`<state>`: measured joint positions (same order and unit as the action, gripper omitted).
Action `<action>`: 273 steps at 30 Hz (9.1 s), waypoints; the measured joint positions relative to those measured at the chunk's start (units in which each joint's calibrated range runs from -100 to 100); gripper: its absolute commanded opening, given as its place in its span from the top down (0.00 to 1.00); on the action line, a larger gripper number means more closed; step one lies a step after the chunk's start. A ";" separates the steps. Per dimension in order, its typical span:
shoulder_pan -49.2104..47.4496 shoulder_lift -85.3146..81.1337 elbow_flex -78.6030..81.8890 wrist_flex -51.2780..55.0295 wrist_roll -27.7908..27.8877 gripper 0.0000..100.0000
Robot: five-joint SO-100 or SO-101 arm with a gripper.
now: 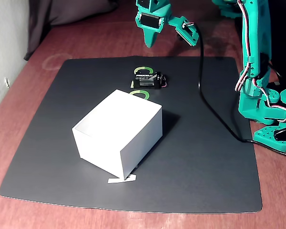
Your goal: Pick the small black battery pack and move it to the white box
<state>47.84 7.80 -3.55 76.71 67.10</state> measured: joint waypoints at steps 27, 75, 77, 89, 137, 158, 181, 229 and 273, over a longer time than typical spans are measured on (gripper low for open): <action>-2.47 13.14 0.00 -11.16 3.42 0.76; -3.09 19.75 3.64 -16.92 3.73 0.77; -3.09 19.75 3.73 -16.92 3.73 0.77; -2.97 19.66 4.55 -16.75 1.52 0.84; -2.47 17.46 5.00 -16.48 -1.10 0.93; -5.56 3.31 6.27 -11.43 -10.93 0.93; -54.02 -40.42 6.36 -3.84 -43.67 0.93; -58.96 -15.00 6.45 0.09 -74.57 0.94; -63.16 3.05 6.55 -3.40 -90.12 0.93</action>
<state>-15.33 10.85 3.00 73.31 -23.02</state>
